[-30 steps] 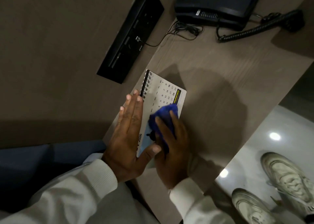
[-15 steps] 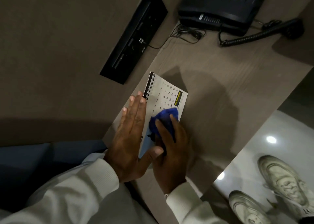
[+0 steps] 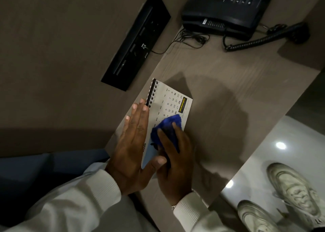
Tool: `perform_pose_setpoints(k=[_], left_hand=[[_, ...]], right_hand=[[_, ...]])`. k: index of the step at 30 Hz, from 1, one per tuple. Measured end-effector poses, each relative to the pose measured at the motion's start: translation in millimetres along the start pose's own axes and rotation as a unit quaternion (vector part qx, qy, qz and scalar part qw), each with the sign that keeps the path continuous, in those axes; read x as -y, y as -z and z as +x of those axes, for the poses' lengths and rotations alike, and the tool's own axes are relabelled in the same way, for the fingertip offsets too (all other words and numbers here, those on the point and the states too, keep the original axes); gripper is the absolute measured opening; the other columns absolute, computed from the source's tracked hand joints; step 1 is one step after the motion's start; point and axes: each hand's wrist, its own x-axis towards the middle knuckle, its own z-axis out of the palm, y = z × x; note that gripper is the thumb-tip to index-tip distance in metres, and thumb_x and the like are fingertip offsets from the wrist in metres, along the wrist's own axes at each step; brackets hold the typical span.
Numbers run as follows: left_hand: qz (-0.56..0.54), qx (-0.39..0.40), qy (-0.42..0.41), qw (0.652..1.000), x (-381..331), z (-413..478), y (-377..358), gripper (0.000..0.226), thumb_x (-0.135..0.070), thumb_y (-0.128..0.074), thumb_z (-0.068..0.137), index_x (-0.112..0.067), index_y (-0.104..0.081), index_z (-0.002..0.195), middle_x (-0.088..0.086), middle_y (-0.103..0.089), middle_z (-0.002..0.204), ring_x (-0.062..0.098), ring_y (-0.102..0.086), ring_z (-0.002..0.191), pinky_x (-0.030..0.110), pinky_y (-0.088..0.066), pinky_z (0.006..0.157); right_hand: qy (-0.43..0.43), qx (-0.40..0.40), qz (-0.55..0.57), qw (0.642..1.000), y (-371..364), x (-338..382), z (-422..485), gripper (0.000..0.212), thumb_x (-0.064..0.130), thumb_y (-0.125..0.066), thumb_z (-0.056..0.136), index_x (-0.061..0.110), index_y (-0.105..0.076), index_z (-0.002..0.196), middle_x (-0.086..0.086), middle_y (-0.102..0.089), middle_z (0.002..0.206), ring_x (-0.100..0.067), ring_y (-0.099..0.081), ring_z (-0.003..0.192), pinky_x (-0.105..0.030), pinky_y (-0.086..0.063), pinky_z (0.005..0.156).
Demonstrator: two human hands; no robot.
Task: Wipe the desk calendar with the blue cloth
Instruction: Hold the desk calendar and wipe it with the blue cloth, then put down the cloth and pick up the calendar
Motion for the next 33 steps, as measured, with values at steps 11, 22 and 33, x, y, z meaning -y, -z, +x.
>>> perform_pose_setpoints(k=[11, 22, 33], left_hand=[[0.013, -0.004, -0.018, 1.000, -0.7, 0.1, -0.9, 0.100, -0.078, -0.024, 0.084, -0.015, 0.012, 0.153, 0.001, 0.015, 0.165, 0.025, 0.011, 0.154, 0.063, -0.010, 0.120], [0.067, -0.018, -0.040, 0.997, 4.8, -3.7, -1.4, 0.095, -0.062, -0.040, 0.091, -0.001, -0.001, 0.153, 0.013, 0.004, 0.165, 0.033, -0.001, 0.154, 0.057, -0.015, 0.121], [0.149, 0.028, 0.053, 0.987, -8.7, -1.8, 8.6, 0.094, -0.071, -0.025, 0.089, -0.011, 0.009, 0.154, 0.012, 0.005, 0.166, 0.027, 0.002, 0.154, 0.051, -0.013, 0.123]], right_hand=[[0.013, -0.084, 0.029, 0.996, -4.6, 3.0, 89.9, 0.044, 0.017, -0.050, 0.094, 0.024, -0.051, 0.137, -0.015, -0.041, 0.153, -0.038, -0.042, 0.136, -0.057, -0.044, 0.103], [-0.074, 0.046, 0.004, 0.996, 14.3, -3.3, 0.3, 0.051, 0.009, -0.061, 0.094, 0.024, -0.045, 0.140, -0.013, -0.038, 0.155, -0.032, -0.035, 0.144, -0.053, -0.042, 0.110], [0.057, 0.247, -0.163, 0.953, 153.8, 1.4, 29.1, 0.043, 0.006, -0.064, 0.089, 0.017, -0.060, 0.130, -0.007, -0.050, 0.143, -0.033, -0.052, 0.132, -0.050, -0.046, 0.108]])
